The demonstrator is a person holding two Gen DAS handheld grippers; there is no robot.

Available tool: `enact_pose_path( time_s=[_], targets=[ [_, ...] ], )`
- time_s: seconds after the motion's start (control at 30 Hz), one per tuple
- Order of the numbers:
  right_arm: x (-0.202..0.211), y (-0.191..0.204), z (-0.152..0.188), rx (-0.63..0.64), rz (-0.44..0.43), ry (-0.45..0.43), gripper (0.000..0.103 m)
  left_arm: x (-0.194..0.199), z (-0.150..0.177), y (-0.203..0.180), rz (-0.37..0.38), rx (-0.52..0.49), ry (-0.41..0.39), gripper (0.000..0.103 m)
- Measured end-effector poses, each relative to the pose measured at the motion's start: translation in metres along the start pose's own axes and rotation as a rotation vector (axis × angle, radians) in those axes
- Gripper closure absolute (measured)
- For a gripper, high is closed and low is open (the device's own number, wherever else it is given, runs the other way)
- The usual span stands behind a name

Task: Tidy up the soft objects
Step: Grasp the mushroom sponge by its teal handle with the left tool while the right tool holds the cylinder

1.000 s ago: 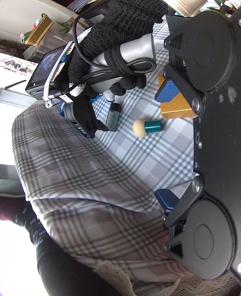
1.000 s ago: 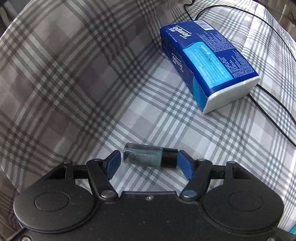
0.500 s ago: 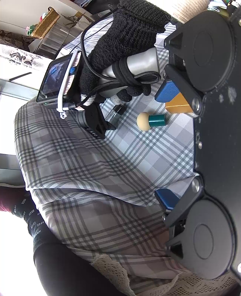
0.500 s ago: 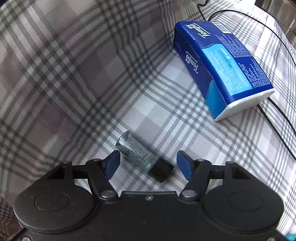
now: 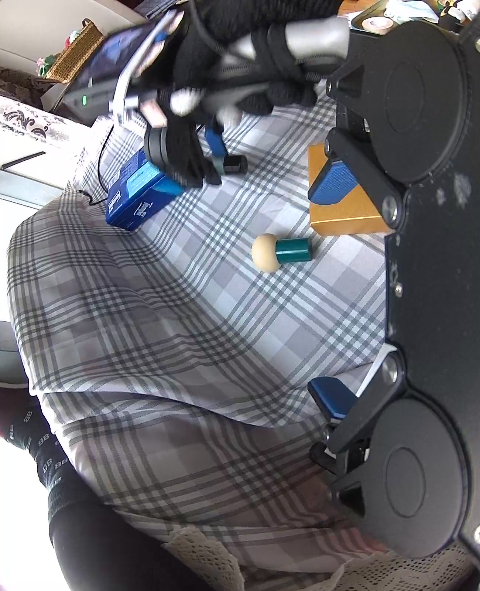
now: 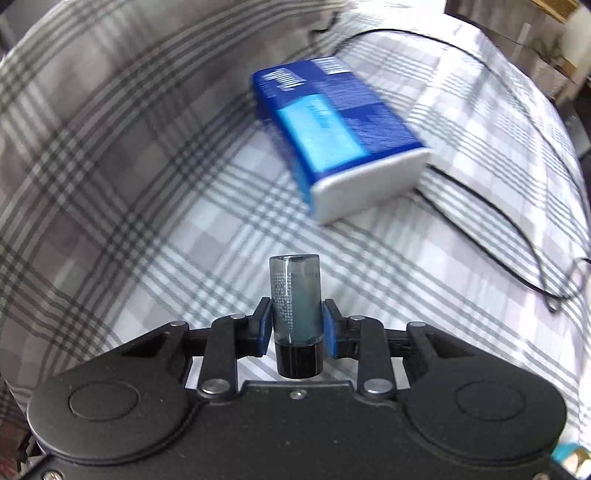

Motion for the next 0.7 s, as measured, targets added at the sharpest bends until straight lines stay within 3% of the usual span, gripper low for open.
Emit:
enact_pose_path(
  time_s=[0.27,0.7],
  targets=[
    [0.049,-0.06,0.047,-0.159,0.011,-0.053,0.073,-0.006,0.003,-0.006,0.01,-0.043,0.024,0.003],
    [0.114,-0.064,0.146,-0.22,-0.035,-0.173,0.073,-0.031,-0.009,-0.017,0.101,-0.122,0.155,0.003]
  ],
)
Point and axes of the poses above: each gripper's, at about its wrist camera, not at the fingertips, and x roughly against the way its jaws point, y to its left, z to its underside, the point moved 3 cm from there along -x, roughly the way its jaws point, and after that the axes turned 12 degrees about z, right-handed, at the moved point
